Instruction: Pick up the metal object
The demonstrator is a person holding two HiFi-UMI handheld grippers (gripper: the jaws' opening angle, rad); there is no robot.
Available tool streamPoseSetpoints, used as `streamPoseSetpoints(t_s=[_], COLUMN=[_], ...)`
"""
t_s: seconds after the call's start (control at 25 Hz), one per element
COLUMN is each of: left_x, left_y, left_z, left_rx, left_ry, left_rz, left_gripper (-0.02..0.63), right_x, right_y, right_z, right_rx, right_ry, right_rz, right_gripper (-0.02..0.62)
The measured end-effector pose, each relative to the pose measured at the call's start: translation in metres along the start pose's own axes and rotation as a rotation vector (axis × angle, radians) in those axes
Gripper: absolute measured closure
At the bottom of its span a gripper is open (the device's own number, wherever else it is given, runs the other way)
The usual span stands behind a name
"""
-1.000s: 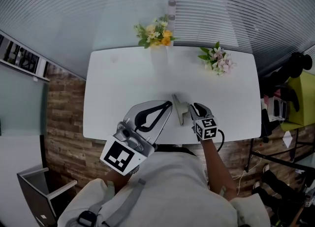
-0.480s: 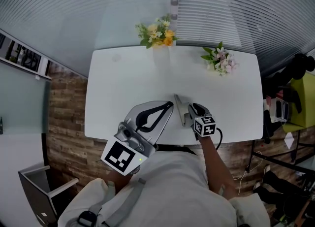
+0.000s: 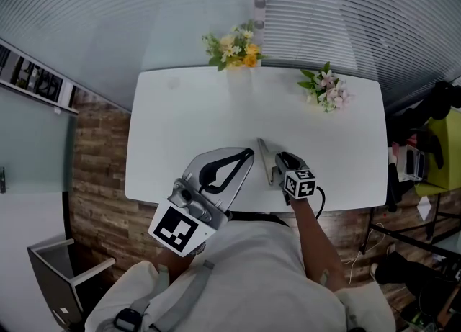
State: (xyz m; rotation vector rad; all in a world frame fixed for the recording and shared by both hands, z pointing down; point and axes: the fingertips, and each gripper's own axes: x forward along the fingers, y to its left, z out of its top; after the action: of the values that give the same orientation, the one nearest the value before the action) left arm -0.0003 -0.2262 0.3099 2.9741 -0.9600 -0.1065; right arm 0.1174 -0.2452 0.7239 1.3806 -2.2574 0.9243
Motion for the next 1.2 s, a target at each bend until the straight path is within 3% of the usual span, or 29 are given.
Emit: streamPoseSetpoints(t_s=[0.68, 1.2], left_x=[0.001, 0.001], left_y=[0.003, -0.004], left_z=[-0.001, 0.002], left_rx=[-0.002, 0.006], left_ry=[0.005, 0.002], left_rz=[0.01, 0.018], left_gripper=[0.601, 0.601], right_x=[0.009, 0.002], right_y=[0.008, 0.032], right_z=[-0.004, 0.014], right_rx=[0.022, 0.019], right_ry=[0.0, -0.051], right_rz=[0.054, 0.143], right_gripper=[0.51, 0.588])
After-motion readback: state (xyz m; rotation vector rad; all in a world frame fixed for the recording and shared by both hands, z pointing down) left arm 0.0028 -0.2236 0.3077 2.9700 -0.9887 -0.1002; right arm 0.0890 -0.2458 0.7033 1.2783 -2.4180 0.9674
